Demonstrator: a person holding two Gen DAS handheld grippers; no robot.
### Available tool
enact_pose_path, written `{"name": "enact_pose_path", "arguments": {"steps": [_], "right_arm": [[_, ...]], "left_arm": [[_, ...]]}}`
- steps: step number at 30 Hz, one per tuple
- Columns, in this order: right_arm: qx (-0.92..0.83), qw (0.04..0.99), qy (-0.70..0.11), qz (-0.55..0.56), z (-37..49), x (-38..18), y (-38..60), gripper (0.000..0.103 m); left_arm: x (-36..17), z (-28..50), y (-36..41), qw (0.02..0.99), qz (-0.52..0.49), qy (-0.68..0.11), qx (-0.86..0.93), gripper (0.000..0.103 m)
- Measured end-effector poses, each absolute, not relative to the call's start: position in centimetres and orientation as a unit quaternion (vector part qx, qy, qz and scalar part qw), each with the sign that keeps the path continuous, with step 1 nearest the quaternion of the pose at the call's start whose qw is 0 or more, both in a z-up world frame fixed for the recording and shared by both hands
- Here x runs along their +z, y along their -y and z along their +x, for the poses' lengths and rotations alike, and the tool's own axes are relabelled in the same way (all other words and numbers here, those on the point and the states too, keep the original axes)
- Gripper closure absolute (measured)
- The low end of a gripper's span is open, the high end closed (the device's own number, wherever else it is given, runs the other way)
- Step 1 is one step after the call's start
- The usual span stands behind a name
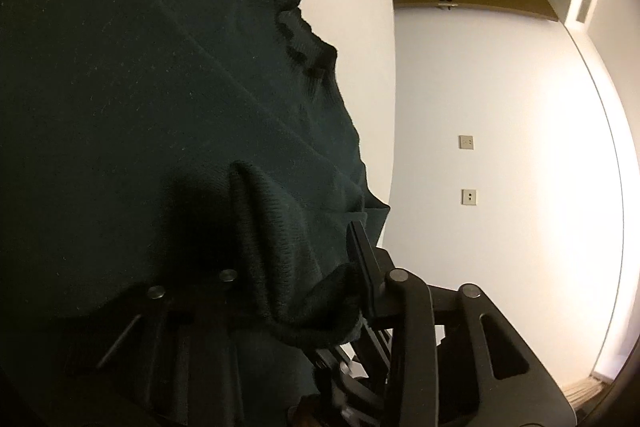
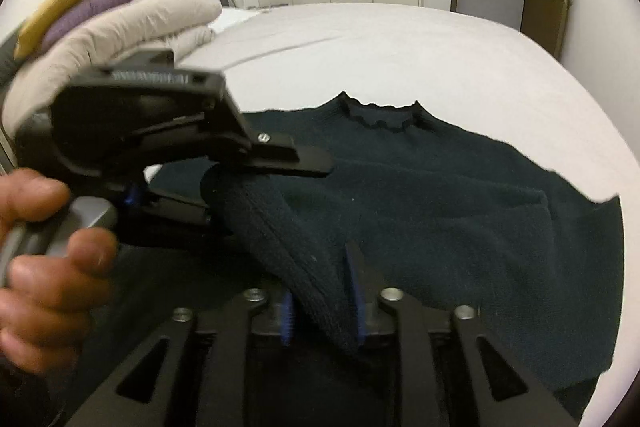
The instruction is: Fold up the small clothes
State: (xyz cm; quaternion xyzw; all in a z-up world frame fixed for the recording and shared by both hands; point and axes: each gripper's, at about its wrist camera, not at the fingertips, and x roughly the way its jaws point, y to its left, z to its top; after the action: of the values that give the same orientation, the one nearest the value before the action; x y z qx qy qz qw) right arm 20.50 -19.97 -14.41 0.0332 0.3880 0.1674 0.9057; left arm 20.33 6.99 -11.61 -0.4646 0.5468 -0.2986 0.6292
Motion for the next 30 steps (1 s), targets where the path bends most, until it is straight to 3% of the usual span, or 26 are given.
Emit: {"name": "enact_pose_path", "arguments": {"steps": [7, 15, 17, 20, 24, 27, 30], "right_arm": [[0.195, 0.89, -0.359, 0.201, 16.7, -13.4, 25.8, 0.043], [0.161, 0.775, -0.351, 0.5, 14.2, -18.3, 36.1, 0.041], [0.145, 0.745, -0.346, 0.551, 14.5, -19.7, 37.6, 0.041], [0.145, 0.728, -0.35, 0.571, 16.0, -20.7, 37.9, 0.04], [0.152, 0.701, -0.363, 0.595, 18.4, -21.9, 37.3, 0.04], [0.156, 0.704, -0.344, 0.601, 18.9, -21.6, 37.5, 0.041], [0.16, 0.717, -0.329, 0.593, 19.5, -21.0, 37.9, 0.051]], "left_arm": [[-10.2, 19.3, -8.5, 0.655, -0.436, -0.538, -0.302, 0.083], [-2.2, 19.4, -8.6, 0.789, -0.287, -0.442, -0.315, 0.087], [-0.4, 18.6, -8.0, 0.842, -0.2, -0.399, -0.303, 0.087], [-2.9, 19.5, -7.6, 0.858, -0.13, -0.428, -0.252, 0.087], [-9.1, 21.0, -9.7, 0.826, -0.158, -0.498, -0.213, 0.086], [-9.5, 21.0, -10.7, 0.82, -0.197, -0.488, -0.222, 0.086], [-8.2, 19.9, -10.5, 0.829, -0.171, -0.479, -0.231, 0.086]]}}
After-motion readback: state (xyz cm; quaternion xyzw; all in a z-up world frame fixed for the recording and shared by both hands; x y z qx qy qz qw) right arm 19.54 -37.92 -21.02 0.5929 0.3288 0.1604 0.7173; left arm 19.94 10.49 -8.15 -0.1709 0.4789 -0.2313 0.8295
